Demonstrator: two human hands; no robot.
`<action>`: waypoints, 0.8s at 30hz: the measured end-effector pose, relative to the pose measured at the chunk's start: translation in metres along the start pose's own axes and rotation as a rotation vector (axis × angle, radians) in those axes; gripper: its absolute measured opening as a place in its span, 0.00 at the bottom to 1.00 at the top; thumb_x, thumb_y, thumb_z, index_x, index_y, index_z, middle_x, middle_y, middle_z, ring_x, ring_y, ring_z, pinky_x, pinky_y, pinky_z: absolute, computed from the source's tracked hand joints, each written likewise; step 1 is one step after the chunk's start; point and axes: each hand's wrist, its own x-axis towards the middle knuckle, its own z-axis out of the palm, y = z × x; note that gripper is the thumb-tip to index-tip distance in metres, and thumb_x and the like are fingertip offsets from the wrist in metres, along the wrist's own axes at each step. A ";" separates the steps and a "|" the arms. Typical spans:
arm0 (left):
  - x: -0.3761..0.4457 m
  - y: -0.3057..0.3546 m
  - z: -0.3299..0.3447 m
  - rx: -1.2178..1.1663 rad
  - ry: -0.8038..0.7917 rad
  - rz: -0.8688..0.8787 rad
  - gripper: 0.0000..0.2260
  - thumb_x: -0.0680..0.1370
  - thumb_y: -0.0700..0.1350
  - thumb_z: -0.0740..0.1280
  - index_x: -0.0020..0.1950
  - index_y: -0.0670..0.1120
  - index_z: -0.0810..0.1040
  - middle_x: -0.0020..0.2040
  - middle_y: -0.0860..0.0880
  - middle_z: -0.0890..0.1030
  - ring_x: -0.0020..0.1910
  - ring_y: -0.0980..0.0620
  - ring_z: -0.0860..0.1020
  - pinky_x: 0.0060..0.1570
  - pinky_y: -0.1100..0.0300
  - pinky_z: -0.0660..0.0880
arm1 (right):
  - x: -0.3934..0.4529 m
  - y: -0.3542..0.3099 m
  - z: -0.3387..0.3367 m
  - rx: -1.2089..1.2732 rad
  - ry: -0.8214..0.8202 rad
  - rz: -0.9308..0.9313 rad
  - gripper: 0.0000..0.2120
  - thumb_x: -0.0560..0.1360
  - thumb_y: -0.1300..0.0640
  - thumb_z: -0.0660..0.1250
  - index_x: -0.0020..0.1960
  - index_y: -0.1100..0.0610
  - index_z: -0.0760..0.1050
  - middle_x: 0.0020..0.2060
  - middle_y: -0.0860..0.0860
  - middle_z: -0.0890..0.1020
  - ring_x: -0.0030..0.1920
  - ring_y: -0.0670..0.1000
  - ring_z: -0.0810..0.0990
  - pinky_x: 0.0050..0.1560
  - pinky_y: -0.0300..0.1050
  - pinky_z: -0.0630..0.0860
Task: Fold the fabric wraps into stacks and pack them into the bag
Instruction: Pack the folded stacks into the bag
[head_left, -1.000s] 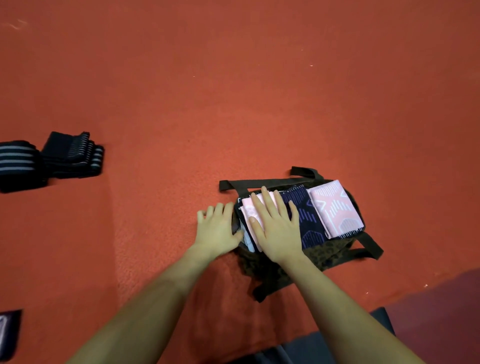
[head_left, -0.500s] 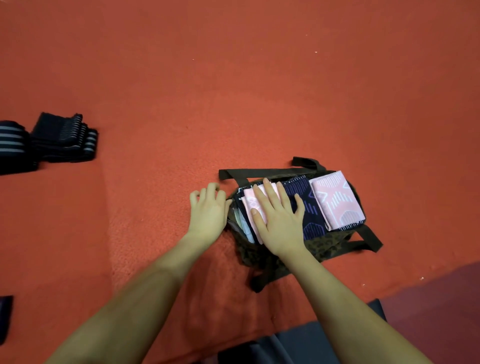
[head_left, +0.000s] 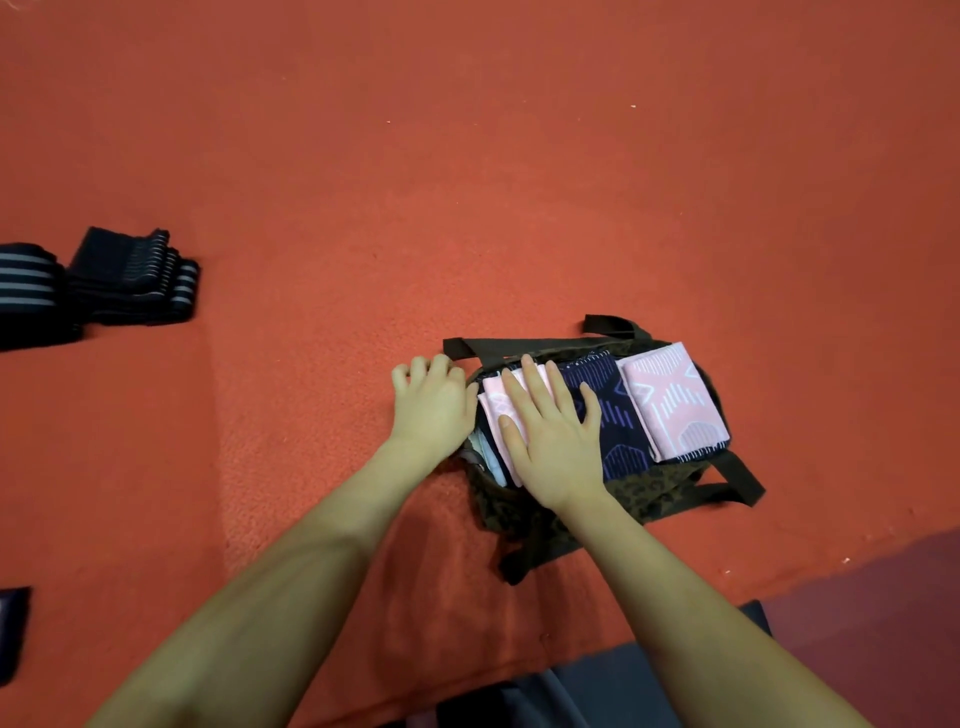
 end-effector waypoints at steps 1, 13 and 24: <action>-0.001 0.001 0.000 0.042 0.024 0.041 0.10 0.77 0.46 0.66 0.47 0.39 0.81 0.51 0.44 0.78 0.51 0.41 0.74 0.53 0.48 0.64 | -0.001 0.000 0.001 -0.002 -0.002 0.003 0.26 0.79 0.45 0.46 0.75 0.49 0.61 0.75 0.48 0.61 0.75 0.51 0.57 0.69 0.56 0.47; -0.009 0.013 -0.023 -0.044 0.428 0.098 0.16 0.75 0.45 0.58 0.32 0.40 0.77 0.54 0.40 0.78 0.59 0.42 0.66 0.53 0.47 0.59 | 0.000 -0.001 0.000 0.074 0.009 0.003 0.29 0.80 0.45 0.44 0.75 0.58 0.59 0.77 0.55 0.53 0.76 0.54 0.50 0.73 0.48 0.41; -0.018 -0.001 -0.023 -0.083 0.318 0.215 0.14 0.76 0.49 0.60 0.54 0.42 0.78 0.54 0.43 0.78 0.51 0.43 0.75 0.48 0.51 0.68 | 0.001 -0.002 -0.001 0.182 0.257 0.036 0.18 0.77 0.46 0.55 0.59 0.57 0.72 0.61 0.58 0.74 0.60 0.57 0.68 0.59 0.52 0.60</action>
